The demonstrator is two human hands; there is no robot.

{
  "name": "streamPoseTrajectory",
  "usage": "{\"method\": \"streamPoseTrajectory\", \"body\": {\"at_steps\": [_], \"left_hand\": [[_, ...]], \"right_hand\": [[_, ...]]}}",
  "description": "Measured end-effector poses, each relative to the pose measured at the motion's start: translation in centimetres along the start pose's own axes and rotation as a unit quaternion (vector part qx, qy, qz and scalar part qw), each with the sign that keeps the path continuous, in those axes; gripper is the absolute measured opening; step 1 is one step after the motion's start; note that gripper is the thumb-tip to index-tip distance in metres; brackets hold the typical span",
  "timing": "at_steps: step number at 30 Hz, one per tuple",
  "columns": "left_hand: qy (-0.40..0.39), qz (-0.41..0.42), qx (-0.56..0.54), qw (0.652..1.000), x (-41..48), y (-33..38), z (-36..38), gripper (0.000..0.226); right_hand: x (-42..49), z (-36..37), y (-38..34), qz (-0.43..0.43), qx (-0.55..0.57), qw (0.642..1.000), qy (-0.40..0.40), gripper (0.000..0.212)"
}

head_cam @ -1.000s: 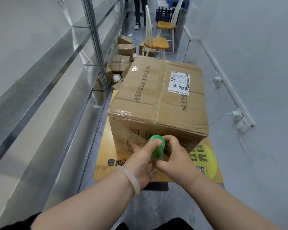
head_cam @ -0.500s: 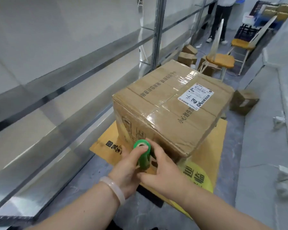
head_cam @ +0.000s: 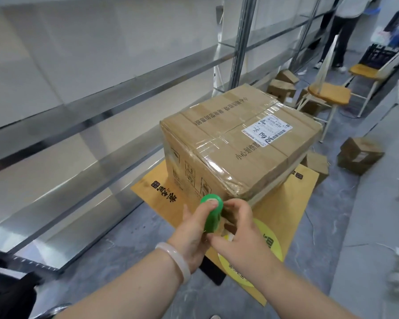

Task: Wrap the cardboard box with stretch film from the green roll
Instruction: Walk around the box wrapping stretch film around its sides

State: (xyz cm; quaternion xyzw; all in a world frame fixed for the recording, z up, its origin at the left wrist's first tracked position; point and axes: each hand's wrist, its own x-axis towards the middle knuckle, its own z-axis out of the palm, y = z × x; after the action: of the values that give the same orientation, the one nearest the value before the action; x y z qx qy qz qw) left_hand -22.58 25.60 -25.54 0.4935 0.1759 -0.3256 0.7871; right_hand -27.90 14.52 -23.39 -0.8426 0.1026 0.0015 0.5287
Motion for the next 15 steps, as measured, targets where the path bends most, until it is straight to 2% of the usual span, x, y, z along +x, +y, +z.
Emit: {"method": "streamPoseTrajectory", "body": {"at_steps": [3,6,9,12,15], "left_hand": [[-0.010,0.007,0.023,1.000,-0.4,-1.0,0.4,0.134],[-0.006,-0.002,0.045,0.999,-0.7,-2.2,0.9,0.144],[-0.009,-0.009,0.070,0.997,-1.2,-3.5,1.8,0.145],[0.005,0.000,0.089,0.996,-1.1,-4.2,2.5,0.144],[0.027,-0.001,0.082,0.996,-0.9,-5.6,4.1,0.143]], "right_hand": [[-0.9,-0.5,0.6,-0.013,-0.025,1.000,0.011,0.071],[-1.4,-1.1,1.6,-0.015,-0.053,0.998,0.013,0.061],[-1.8,-2.3,2.7,-0.010,-0.031,0.999,0.015,0.052],[-1.3,-3.9,3.7,-0.037,-0.023,0.999,-0.032,0.050],[0.1,-5.7,4.7,-0.079,-0.067,0.990,-0.097,0.051]]}}
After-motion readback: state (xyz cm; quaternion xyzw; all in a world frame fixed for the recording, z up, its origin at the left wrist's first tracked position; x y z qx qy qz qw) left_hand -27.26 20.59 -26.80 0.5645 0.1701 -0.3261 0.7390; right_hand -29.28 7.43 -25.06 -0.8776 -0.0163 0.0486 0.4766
